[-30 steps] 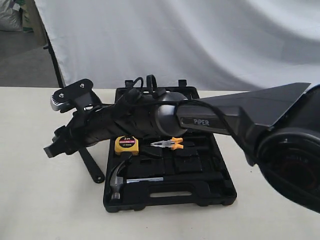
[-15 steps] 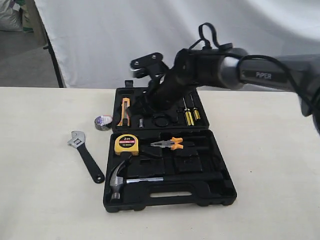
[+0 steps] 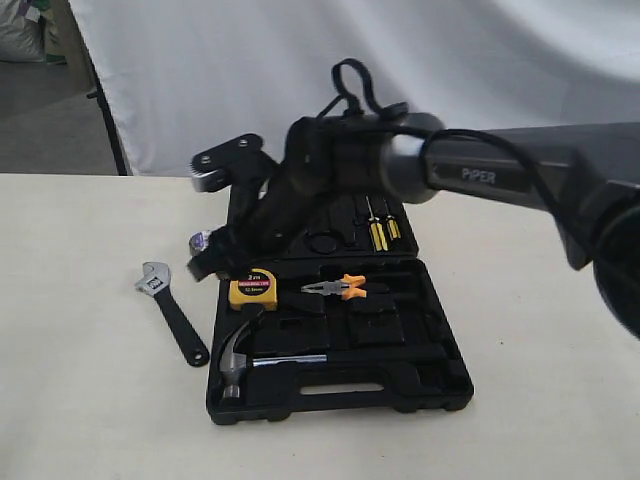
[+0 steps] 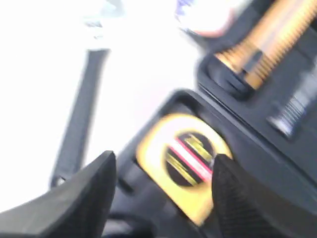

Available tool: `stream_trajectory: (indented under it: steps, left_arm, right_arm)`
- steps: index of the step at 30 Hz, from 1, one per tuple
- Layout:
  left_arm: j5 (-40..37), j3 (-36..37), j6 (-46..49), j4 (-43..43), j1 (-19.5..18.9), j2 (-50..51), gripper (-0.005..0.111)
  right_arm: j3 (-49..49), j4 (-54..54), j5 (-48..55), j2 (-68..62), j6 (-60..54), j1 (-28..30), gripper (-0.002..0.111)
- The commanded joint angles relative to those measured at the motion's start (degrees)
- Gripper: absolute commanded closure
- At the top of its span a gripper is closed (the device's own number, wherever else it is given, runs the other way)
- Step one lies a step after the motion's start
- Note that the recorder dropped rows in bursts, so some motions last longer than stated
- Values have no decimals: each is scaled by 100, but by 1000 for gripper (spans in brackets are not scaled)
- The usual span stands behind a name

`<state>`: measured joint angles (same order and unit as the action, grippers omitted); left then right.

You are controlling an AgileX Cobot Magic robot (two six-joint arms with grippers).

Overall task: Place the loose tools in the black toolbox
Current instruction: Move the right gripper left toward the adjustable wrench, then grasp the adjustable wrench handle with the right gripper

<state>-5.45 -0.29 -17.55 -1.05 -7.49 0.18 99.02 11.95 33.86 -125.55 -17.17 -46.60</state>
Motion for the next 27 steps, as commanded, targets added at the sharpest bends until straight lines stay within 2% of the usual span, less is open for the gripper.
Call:
stream_trajectory:
  steps: [1,5,10,18,27]
  left_arm:
    - [41,-15,-27,-25,-145,-18,106]
    - [41,-15,-27,-25,-145,-18,106]
    - [41,-15,-27,-25,-145,-18,106]
    - [41,-15,-27,-25,-145,-18,106]
    - [41,-15,-27,-25,-145,-18,106]
  right_arm:
    - [24,36,-830,-112,-341,-477,59]
    - [265,36,-1075,-510,-389,-705,60]
    - [1169,78,-506,-1201,-389,-844,60]
    - [2451,16,291,-2103,-190,-749,60]
    - [2525,1,805,-2215,-218,-823,60]
